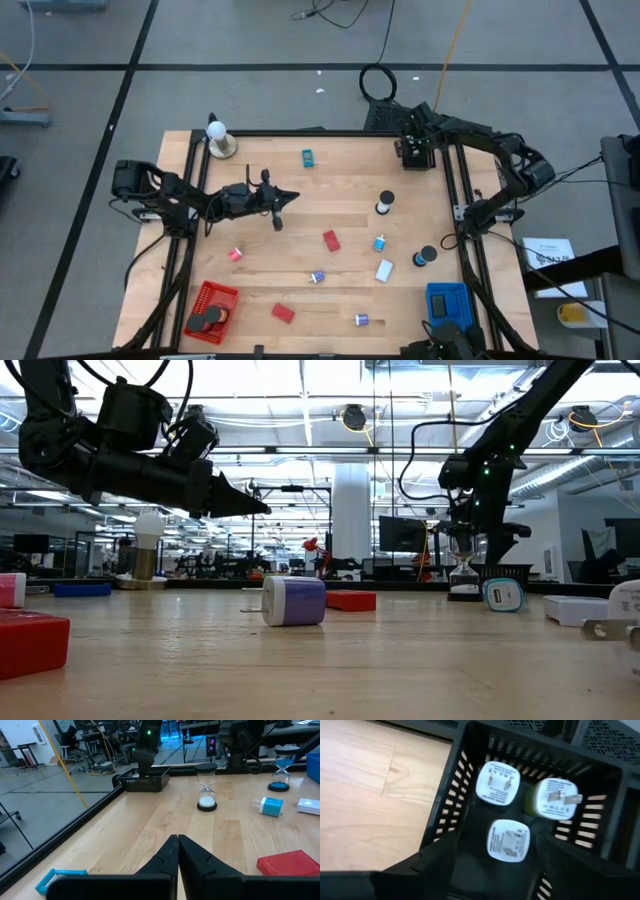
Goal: Pick & Place Office items
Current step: Put the green white charger adapter into the black bin
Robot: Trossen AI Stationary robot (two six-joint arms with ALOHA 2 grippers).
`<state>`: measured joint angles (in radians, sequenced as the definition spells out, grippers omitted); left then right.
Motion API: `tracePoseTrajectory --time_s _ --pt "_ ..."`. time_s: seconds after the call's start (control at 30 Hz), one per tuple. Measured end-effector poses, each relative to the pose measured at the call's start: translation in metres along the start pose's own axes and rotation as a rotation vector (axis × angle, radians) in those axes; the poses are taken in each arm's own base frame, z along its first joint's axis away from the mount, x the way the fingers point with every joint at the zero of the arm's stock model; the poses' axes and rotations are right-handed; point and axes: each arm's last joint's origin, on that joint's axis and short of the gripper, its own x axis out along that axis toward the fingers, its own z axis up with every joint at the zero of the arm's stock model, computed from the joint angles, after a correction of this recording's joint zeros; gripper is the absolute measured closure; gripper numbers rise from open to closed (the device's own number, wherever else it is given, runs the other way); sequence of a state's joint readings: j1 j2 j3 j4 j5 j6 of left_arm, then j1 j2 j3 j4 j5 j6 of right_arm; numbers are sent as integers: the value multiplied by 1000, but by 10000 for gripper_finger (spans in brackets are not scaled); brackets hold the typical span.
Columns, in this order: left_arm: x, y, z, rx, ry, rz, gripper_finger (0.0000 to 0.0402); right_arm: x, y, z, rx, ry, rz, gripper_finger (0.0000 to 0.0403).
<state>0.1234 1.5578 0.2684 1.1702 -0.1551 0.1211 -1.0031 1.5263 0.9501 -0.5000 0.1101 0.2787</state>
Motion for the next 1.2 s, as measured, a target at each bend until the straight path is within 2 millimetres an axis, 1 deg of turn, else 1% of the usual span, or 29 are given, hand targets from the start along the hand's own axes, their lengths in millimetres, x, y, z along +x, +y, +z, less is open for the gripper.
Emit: tracePoseTrajectory --time_s 0.1,0.17,0.27,0.33,0.47,0.57,0.63,0.73,0.87,0.97,1.1,1.2 --pt "0 0 0 0 0 0 397 -9 -4 -1 1 -19 -40 154" --pt "0 0 0 0 0 0 392 -17 -6 -1 -5 -37 -78 168" --pt "0 0 0 0 0 1 382 -30 -12 -5 -18 -45 -121 201" --pt "0 0 0 0 0 0 380 -35 -15 -7 -14 -31 -131 232" --pt "0 0 0 -1 0 0 393 -33 -15 -9 -10 -9 -135 309" --pt "0 0 0 -2 0 0 397 -24 -13 -9 -12 -4 -124 369" --pt "0 0 0 -2 0 0 389 -17 -12 -9 -17 9 -97 394" --pt "0 0 0 -2 0 0 383 -7 -10 -9 -22 40 -92 389" --pt "0 0 0 0 0 0 395 5 -9 -8 -24 50 -104 392" --pt "0 0 0 0 1 0 396 7 -9 -6 -20 31 -108 401" --pt "0 0 0 -1 1 0 383 7 -9 -6 -6 29 -113 400" --pt "0 0 0 0 1 0 387 7 -8 -5 -5 28 -78 402"
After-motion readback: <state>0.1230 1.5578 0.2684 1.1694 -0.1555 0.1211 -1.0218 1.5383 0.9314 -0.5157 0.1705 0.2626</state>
